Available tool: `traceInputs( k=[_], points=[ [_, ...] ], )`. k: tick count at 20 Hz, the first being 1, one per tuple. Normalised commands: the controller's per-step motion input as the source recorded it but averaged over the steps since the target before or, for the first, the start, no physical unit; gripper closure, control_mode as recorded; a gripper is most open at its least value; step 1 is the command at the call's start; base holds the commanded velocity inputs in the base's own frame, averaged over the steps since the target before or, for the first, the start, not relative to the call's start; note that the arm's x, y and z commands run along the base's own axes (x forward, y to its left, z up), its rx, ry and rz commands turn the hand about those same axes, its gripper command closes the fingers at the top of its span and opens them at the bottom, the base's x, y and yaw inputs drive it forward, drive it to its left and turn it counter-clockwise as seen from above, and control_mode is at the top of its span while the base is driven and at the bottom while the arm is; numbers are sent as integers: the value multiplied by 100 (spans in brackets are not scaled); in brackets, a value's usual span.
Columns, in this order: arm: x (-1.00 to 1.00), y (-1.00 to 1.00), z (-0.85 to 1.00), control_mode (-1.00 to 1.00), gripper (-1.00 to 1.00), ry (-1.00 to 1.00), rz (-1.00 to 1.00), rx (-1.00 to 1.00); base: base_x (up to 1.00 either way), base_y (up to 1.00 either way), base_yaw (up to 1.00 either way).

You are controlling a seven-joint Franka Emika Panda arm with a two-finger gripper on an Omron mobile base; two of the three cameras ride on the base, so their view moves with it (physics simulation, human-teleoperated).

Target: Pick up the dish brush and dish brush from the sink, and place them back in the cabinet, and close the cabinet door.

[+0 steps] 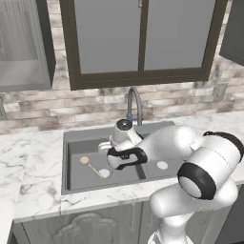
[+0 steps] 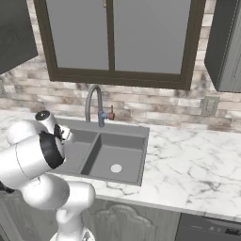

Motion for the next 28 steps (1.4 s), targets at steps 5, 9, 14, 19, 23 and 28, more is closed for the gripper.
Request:
traceInputs(
  k=[5,9,14,19,23,28],
  points=[
    [-6,-3,85,-100,100,0,0,-1,0,0,0],
    [-14,0,64,-100,100,1,3,-6,0,0,0],
    [-20,-5,57,-100,100,0,6,-6,0,0,0],
    [-33,-10,57,-100,100,0,7,-4,0,0,0],
    [-35,-22,45,-100,100,0,9,0,0,0,0],
    [-50,-26,28,-100,100,0,10,0,0,0,0]
  ],
)
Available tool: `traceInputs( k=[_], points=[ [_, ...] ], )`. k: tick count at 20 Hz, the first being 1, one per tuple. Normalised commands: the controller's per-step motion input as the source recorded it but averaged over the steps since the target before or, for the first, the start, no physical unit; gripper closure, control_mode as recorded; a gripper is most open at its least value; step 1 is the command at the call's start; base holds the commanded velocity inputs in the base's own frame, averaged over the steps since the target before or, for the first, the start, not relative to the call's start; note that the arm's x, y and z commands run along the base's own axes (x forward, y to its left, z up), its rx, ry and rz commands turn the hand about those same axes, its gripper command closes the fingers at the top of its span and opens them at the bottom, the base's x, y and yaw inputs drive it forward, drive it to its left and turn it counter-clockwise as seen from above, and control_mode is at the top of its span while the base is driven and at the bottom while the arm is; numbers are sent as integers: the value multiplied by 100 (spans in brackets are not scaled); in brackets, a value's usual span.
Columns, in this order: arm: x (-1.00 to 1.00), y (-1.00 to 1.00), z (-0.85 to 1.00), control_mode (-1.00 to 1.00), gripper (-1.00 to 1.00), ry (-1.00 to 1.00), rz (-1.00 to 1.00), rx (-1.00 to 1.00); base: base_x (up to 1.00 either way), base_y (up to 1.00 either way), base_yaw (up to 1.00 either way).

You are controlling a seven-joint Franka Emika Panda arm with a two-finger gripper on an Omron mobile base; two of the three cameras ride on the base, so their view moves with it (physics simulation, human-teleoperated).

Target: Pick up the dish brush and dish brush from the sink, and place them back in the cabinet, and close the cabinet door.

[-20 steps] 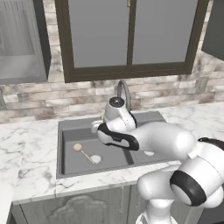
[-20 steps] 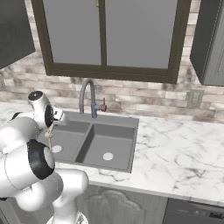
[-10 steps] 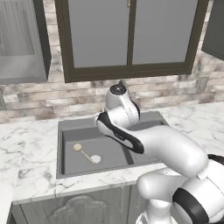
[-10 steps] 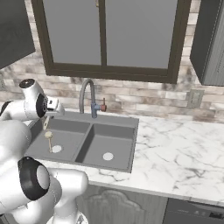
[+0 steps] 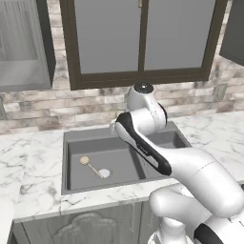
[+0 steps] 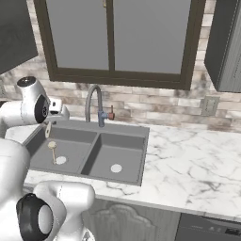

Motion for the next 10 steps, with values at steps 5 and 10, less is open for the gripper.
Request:
traceInputs(
  k=[5,10],
  points=[
    [-66,-28,24,-100,100,0,9,0,0,0,0],
    [-62,-23,31,-100,100,0,0,0,0,0,0]
  ],
)
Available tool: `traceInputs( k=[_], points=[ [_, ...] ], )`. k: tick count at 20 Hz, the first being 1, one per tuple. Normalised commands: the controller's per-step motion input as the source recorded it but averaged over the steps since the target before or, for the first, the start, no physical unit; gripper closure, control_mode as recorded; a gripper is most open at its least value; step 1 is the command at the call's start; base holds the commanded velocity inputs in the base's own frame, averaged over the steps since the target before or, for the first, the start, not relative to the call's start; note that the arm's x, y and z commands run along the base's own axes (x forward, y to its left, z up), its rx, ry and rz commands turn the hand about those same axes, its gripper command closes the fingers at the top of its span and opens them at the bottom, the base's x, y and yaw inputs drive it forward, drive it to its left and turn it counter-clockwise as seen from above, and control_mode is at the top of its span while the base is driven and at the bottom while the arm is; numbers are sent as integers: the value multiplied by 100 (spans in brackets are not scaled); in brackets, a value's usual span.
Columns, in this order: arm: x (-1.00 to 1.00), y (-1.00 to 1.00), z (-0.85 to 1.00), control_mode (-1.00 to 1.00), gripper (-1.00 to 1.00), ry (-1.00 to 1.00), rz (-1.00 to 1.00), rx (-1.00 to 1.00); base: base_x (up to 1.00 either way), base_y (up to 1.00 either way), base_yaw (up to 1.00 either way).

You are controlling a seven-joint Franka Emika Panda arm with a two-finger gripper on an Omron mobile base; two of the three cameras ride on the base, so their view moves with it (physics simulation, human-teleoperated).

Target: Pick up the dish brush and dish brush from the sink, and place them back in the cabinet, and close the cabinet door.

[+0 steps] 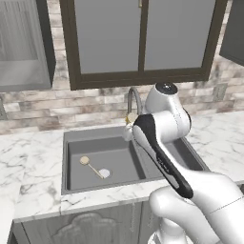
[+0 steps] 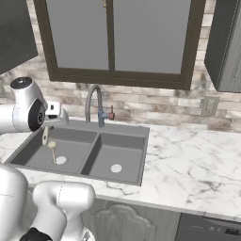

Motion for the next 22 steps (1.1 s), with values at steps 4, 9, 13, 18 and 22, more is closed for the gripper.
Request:
traceInputs(
  k=[4,9,13,18,22],
  points=[
    [-54,-21,37,-100,100,0,0,0,0,0,0],
    [-41,-15,44,-100,100,0,0,0,0,0,0],
    [-30,-16,49,-100,100,0,0,0,0,0,0],
    [-21,-16,47,-100,100,0,-1,0,0,0,0],
    [-10,-18,36,-100,100,0,-1,0,0,0,0]
  ],
)
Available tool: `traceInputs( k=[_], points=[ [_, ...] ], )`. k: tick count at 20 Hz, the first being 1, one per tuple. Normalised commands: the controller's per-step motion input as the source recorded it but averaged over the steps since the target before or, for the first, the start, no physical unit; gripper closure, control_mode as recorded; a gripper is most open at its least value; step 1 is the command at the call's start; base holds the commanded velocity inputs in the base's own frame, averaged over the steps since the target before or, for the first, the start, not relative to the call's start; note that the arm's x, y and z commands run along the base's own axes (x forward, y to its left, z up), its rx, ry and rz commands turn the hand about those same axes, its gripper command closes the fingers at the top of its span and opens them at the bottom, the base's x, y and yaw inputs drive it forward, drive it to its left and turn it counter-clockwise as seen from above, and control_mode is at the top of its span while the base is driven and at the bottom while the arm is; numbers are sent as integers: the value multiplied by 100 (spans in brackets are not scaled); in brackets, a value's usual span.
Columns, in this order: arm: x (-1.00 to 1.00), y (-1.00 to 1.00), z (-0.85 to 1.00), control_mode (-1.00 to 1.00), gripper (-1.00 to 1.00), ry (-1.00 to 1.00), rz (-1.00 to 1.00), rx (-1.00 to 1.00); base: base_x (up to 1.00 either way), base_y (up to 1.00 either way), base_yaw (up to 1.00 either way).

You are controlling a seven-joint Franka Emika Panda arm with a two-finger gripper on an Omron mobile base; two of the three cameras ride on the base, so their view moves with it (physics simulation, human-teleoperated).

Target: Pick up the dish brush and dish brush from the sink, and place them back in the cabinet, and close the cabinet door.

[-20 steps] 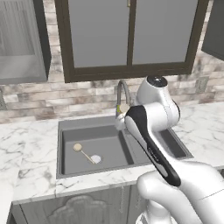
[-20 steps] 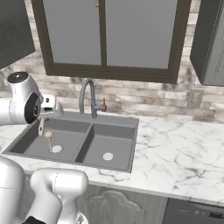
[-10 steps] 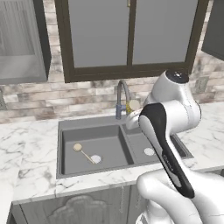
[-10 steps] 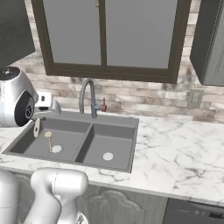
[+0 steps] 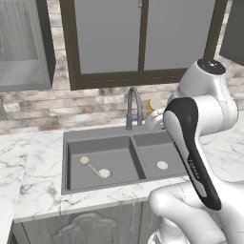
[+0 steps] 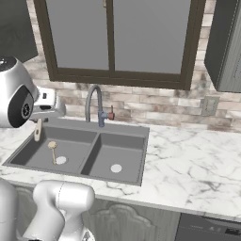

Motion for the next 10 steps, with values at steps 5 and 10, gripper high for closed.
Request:
traceInputs(
  k=[5,10],
  points=[
    [-10,-25,18,-100,100,0,-2,0,0,0,0],
    [-7,-19,6,-100,100,0,-11,0,0,0,0]
  ],
)
